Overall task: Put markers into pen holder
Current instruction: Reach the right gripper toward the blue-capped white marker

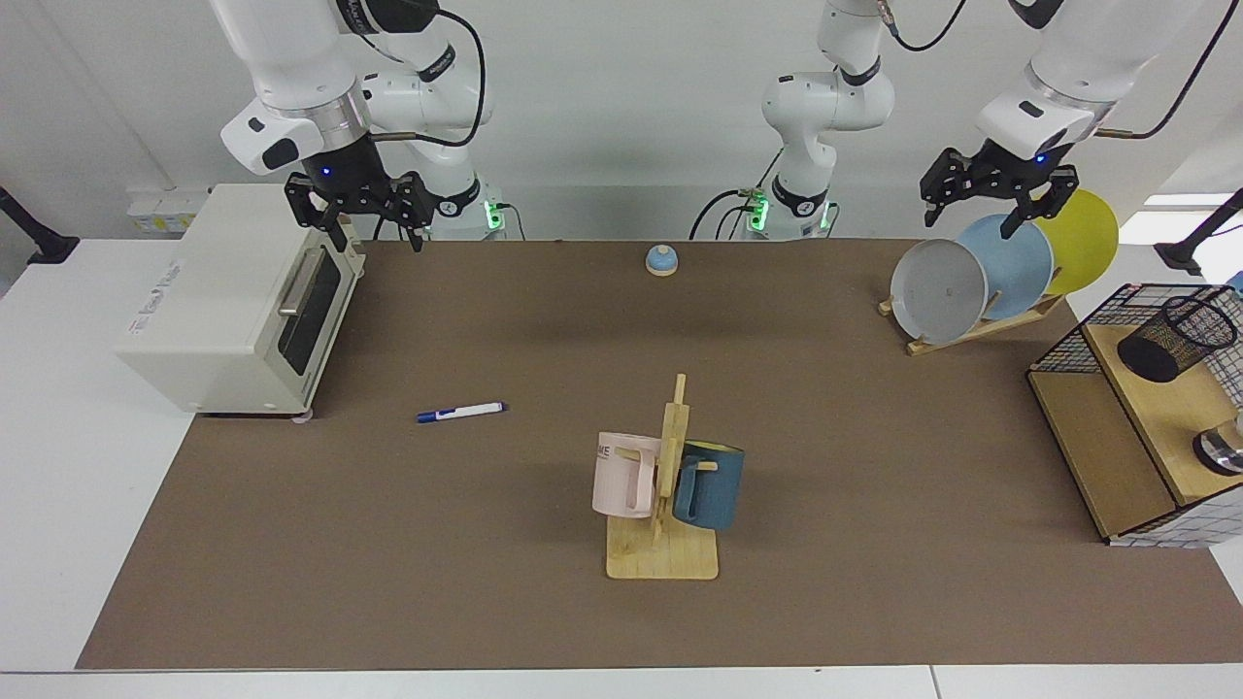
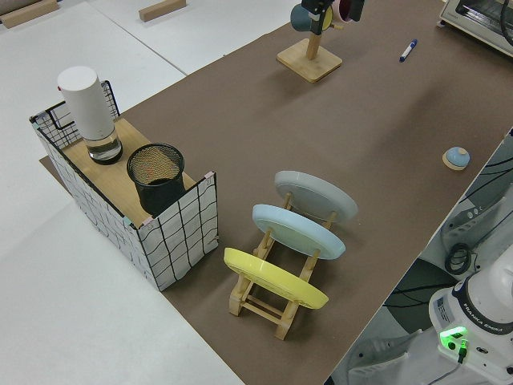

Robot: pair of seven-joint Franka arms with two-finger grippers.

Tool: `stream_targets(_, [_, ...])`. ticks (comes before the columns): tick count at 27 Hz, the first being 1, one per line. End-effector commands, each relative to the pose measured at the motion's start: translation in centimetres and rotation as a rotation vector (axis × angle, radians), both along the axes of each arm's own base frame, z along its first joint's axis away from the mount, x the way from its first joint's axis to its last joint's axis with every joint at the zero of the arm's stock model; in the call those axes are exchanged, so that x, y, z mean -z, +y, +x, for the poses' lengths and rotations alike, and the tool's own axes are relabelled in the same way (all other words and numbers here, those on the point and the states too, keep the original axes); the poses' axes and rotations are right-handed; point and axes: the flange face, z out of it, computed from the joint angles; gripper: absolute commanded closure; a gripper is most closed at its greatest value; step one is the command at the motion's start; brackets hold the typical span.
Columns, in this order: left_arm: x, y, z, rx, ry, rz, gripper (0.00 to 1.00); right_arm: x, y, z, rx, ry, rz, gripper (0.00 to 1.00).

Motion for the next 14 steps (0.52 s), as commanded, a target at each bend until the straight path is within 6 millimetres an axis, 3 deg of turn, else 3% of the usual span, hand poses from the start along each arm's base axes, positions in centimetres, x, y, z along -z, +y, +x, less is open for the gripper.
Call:
stream_targets(1, [0.1,-0.2,-0.9,-0.004,0.007,0.001,0.0,-0.1,0.3,0.0,0.013,-0.016,0.008,0.0])
stream_targets(10, [-0.1,-0.1,-1.0,-0.004,0.004,0.0,0.0,-0.1,0.3,0.0,0.008,-0.017,0.008,0.0])
stream_targets(14, [-0.1,-0.1,-1.0,-0.004,0.004,0.0,0.0,-0.1,1.8,-0.2,-0.018,-0.016,0.01,0.0])
